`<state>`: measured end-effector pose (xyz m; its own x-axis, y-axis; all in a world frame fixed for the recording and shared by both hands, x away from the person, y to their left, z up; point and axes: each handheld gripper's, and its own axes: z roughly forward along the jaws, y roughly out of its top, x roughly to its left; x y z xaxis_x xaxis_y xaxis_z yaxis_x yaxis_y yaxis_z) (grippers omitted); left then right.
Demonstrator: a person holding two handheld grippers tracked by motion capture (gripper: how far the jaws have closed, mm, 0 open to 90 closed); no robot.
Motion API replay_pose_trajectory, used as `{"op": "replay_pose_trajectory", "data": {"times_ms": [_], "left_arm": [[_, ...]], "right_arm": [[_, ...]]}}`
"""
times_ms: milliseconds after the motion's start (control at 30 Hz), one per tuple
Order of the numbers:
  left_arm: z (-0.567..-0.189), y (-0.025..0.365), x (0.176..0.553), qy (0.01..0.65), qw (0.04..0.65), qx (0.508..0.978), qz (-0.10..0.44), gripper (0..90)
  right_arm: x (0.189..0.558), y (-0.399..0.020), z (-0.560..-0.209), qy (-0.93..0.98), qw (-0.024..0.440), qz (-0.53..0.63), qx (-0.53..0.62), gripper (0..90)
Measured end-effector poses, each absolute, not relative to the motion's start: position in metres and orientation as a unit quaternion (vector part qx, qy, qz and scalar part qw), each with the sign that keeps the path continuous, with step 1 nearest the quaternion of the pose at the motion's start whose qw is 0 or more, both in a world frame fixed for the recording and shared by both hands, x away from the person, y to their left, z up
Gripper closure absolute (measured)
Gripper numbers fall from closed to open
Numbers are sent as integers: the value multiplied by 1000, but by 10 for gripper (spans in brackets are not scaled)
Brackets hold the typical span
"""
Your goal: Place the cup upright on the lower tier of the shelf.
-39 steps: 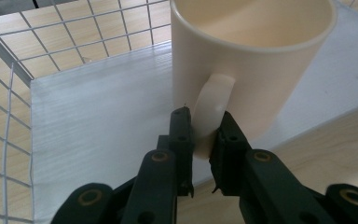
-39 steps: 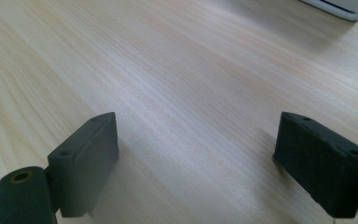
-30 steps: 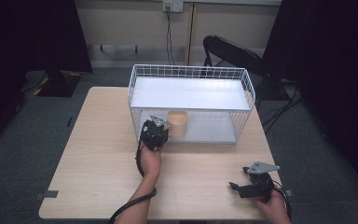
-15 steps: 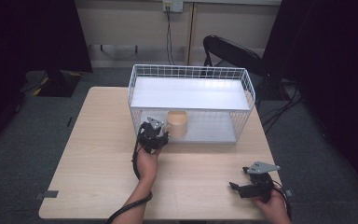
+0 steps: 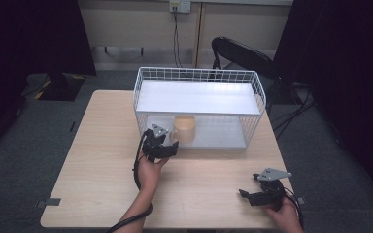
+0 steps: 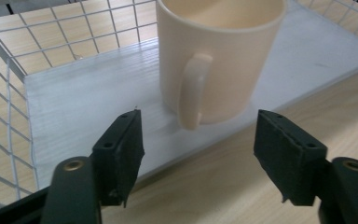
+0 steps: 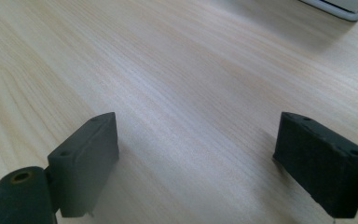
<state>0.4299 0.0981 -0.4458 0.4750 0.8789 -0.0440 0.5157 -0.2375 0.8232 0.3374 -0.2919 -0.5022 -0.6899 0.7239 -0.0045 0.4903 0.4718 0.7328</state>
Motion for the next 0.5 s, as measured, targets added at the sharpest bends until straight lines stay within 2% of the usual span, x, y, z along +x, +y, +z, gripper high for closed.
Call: {"op": "replay_pose_trajectory", "data": {"times_ms": [233, 500], "left_arm": [[-449, 103, 426, 452, 413, 765, 199, 288], [-448, 108, 422, 444, 423, 768, 183, 203]], "right_arm": [[337, -292, -502, 843, 159, 367, 360, 129], [337, -292, -502, 843, 159, 367, 360, 130]]}}
